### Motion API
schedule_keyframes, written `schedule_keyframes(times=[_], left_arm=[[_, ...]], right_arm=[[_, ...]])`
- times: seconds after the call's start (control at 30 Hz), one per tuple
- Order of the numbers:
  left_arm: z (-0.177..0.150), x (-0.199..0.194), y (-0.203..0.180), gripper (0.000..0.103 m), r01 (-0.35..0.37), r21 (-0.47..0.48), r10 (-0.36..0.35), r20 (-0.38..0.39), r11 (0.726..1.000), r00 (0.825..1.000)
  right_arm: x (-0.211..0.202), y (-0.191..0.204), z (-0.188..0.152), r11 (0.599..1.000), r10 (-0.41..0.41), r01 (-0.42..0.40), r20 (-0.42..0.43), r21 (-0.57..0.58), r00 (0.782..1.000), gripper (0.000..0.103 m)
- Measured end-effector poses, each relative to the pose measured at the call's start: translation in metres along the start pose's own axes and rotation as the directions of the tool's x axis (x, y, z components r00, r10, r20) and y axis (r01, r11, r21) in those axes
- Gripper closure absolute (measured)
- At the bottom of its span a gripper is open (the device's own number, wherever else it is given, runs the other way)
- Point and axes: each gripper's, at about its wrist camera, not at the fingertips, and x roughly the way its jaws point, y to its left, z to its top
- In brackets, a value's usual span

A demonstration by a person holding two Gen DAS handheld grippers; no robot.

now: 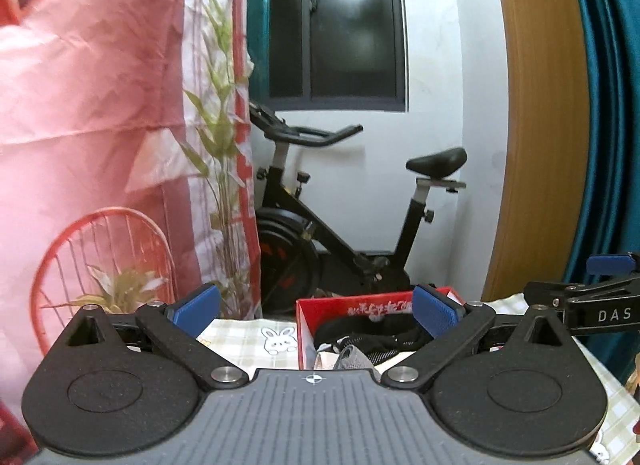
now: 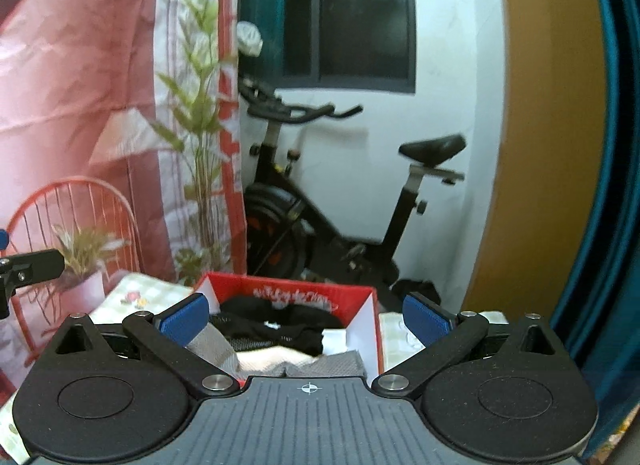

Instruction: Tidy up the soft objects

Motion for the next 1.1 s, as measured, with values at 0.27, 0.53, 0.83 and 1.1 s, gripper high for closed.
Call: schedule_keyframes(times=[0.27, 0.53, 0.83, 1.1], left_arm=[[0.008, -0.037, 0.003, 0.0, -0.033, -0.016, 0.034, 0.046, 0.999, 0.998], [0.008, -0.039, 0.005, 0.0, -0.034, -0.024, 0.035, 0.05, 0.999, 0.998], [0.005, -0.038, 0.006, 0.0, -0.027, -0.03, 0.028, 0.04, 0.999, 0.999], [0.003, -0.036, 0.008, 0.0, -0.027, -0.039, 0.029, 0.031, 0.999, 0.999]], right_arm=[[-0.034, 0.002, 0.001, 0.999, 0.015, -0.016, 0.032, 0.033, 0.999, 0.0], [-0.043, 0.006, 0.002, 1.0, 0.019, -0.02, 0.044, 0.021, 0.999, 0.0], [-0.045, 0.004, 0.002, 0.999, 0.018, -0.019, 0.038, 0.032, 0.999, 0.0], [-0.045, 0.003, 0.001, 0.999, 0.017, -0.018, 0.038, 0.03, 0.999, 0.0]])
